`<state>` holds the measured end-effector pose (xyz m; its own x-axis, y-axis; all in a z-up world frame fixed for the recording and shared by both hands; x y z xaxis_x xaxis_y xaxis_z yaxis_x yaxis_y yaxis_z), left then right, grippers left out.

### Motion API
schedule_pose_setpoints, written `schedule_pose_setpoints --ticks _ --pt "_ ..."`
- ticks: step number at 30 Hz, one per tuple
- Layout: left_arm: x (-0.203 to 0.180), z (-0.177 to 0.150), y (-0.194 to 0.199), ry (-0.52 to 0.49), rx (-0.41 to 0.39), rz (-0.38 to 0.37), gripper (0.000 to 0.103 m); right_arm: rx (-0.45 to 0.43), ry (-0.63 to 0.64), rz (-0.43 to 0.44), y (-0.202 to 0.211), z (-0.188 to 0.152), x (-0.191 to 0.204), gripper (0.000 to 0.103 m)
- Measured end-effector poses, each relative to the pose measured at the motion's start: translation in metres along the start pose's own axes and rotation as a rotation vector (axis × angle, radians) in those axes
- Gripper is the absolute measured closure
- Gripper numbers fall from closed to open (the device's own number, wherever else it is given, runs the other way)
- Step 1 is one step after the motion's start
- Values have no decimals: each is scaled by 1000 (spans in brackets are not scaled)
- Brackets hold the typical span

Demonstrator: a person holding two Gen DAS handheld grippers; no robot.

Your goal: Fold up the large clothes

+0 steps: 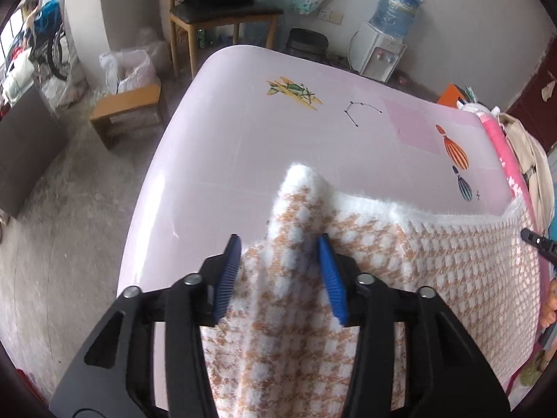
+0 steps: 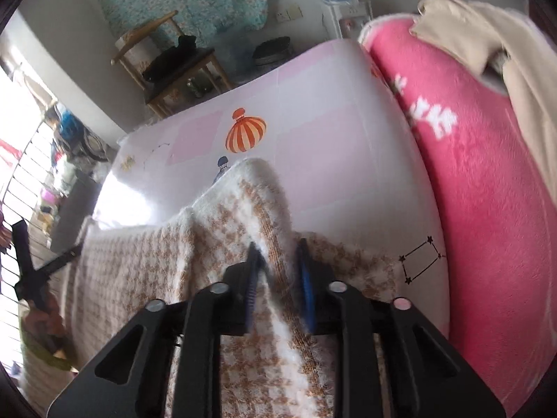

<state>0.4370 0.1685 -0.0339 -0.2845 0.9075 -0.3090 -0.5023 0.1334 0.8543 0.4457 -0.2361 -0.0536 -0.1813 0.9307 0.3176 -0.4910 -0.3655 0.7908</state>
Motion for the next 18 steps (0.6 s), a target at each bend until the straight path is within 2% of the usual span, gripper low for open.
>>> schedule_pose_setpoints --ticks 1,3,6,10,12,14,18 --pt "8 2 3 31 -3 -21 47 -12 -37 30 4 -1 -10 52" --pt "23 7 11 100 -9 -54 42 -32 -119 92 12 -5 -26 51" --pt "33 3 35 132 -45 -61 41 -61 -173 50 35 -12 -31 51" --pt "23 -25 89 39 -117 -79 31 -103 -83 -25 78 -33 -1 48" --pt "14 -46 119 -18 -145 -104 28 -128 -4 -69 103 -49 24 42" --pt "8 -71 149 -66 -174 -148 19 -145 85 -113 126 -70 55 35" --pt "-5 -130 199 -145 -221 -190 15 -149 234 -173 160 -122 117 23"
Point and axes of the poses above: each gripper's, at about its wrist camera, not at the fingertips, and y roughly against the way its jaws point, x to its left, z to its top, the point moved 2 cm from there along -y, roughly the way its jaws point, and after that the axes turned 13 degrees about y, right-handed, at the moved point
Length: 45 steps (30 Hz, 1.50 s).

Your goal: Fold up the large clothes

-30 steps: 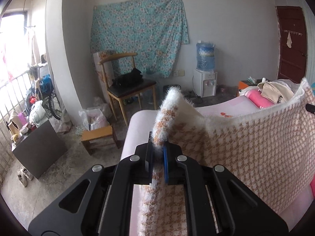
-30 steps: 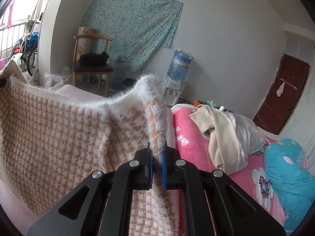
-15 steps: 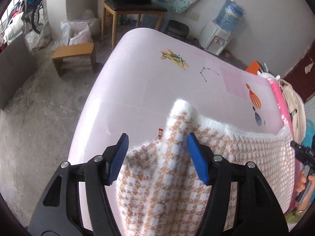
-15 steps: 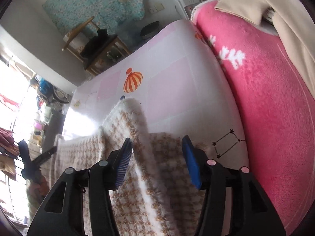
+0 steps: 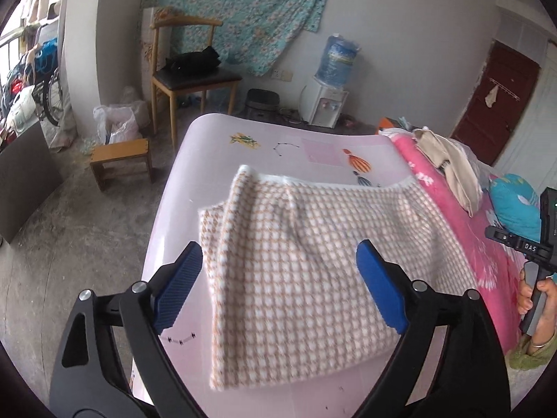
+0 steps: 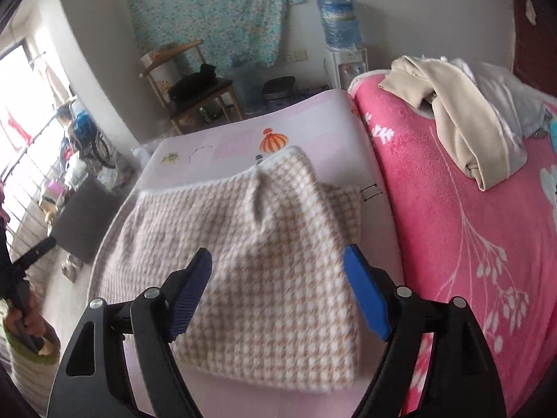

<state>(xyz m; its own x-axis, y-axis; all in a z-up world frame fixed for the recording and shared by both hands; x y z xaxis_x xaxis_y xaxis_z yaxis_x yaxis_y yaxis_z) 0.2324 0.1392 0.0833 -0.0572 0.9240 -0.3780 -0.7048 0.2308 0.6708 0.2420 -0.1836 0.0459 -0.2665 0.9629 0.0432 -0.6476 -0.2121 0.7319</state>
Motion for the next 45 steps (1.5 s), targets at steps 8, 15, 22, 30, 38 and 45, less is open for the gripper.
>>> schedule_pose_setpoints --ticks 8,15,22,30,38,45 --pt "-36 -78 54 -56 -23 49 8 -28 134 -95 51 -60 101 13" --pt "-50 -104 84 -70 -66 130 8 -130 213 -174 93 -69 139 6" --pt "-59 -99 101 -59 -162 214 8 -188 180 -252 113 -63 143 6" --pt "-71 -102 84 -77 -101 240 8 -161 131 -291 104 -74 135 6" --pt "-59 -115 51 4 3 291 8 -39 110 -279 68 -81 128 6" --pt "-53 -122 34 8 51 313 8 29 97 -242 43 -83 130 6"
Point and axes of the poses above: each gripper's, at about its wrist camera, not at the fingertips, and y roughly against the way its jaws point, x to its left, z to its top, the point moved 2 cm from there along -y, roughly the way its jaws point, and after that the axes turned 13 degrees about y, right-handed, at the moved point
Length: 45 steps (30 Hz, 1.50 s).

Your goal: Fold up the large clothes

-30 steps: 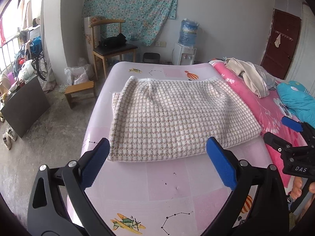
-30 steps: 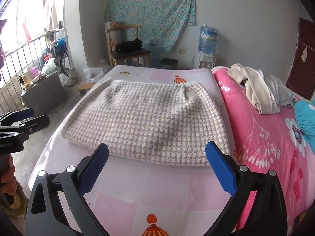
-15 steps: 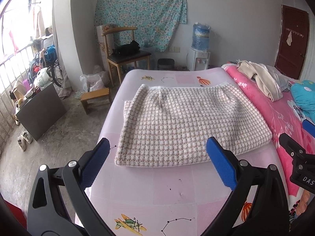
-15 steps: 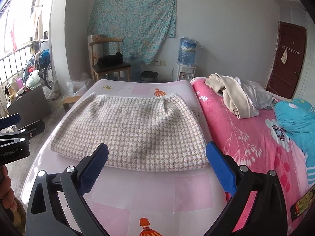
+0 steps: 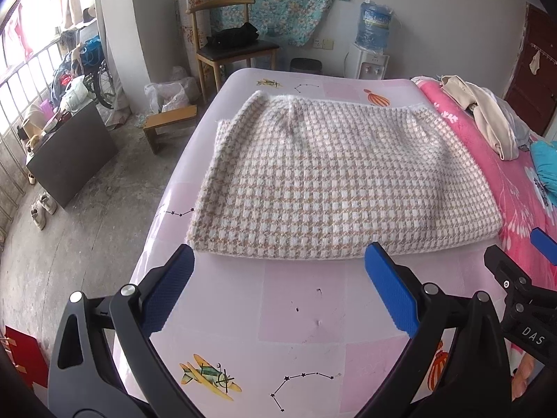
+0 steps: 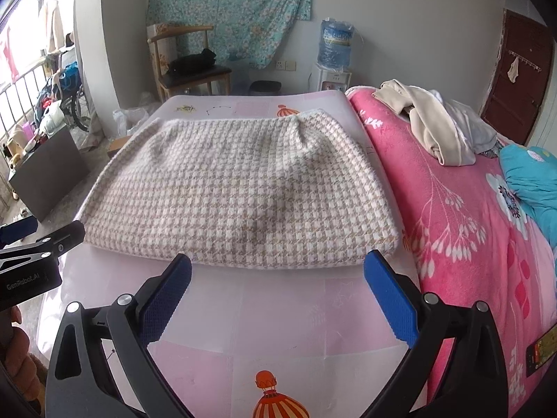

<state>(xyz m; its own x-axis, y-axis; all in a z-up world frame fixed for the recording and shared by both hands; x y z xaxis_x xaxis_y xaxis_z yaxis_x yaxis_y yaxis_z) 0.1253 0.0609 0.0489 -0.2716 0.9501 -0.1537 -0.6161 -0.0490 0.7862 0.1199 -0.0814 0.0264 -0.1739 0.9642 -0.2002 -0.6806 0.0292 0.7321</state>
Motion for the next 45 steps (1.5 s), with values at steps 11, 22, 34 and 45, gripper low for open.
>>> schedule_pose_setpoints --ticks 11,22,34,45 --pt "-10 1 -16 -33 16 15 8 64 -5 25 -21 1 1 6" --pt "-21 -4 -29 -50 54 2 8 89 -24 16 -28 2 -6 6" --pt "-23 -4 -30 -50 61 6 8 113 -27 21 -34 -1 -7 6" --pt "-21 -3 -29 -48 56 8 8 112 -34 20 -32 -2 -8 6"
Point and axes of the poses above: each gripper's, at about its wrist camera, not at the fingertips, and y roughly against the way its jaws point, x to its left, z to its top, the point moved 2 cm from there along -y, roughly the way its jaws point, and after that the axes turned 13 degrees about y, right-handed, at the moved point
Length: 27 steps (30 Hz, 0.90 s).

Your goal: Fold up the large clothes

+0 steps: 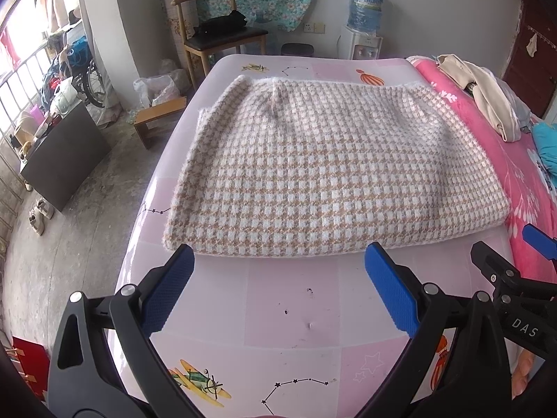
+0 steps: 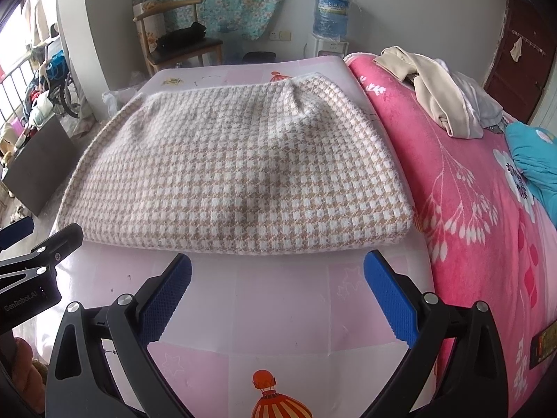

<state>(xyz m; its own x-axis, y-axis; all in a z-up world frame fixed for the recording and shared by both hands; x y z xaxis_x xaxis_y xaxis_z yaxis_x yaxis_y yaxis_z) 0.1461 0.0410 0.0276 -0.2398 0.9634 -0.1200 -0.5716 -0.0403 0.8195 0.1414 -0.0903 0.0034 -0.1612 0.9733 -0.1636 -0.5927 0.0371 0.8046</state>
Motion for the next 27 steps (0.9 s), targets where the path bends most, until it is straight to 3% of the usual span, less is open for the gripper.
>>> schedule_pose_setpoints --ticks 27 --pt "-2 -1 2 1 -2 1 8 -1 3 -1 1 0 0 6"
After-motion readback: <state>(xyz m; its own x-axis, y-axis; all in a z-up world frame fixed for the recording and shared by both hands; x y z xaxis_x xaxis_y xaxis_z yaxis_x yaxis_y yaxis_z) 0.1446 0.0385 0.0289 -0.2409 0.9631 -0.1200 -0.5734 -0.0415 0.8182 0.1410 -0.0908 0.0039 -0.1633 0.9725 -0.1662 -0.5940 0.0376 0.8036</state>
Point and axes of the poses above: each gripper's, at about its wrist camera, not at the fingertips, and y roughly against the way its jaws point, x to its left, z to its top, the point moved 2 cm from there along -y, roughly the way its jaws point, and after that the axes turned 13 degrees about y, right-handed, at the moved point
